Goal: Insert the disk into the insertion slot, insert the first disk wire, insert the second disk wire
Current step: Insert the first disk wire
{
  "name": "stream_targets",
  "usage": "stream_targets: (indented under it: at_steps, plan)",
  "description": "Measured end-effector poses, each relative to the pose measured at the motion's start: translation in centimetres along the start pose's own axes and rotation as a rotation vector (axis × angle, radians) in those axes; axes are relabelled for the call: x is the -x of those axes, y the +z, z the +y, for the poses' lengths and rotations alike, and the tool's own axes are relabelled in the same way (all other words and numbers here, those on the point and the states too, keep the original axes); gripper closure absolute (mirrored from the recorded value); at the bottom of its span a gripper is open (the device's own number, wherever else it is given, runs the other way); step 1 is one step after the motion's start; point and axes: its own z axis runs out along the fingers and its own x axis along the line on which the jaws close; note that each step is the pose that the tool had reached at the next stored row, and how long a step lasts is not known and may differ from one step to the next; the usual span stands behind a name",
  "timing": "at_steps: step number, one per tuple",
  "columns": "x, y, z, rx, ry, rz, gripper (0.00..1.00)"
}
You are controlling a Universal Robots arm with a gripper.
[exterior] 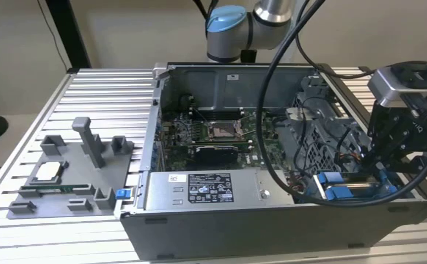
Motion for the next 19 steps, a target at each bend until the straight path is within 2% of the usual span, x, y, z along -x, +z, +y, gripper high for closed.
stream_targets:
  at_steps: [19]
  plan:
    - [-0.14,0.37,-0.06,-0.0019,-0.01,0.0005,1.0]
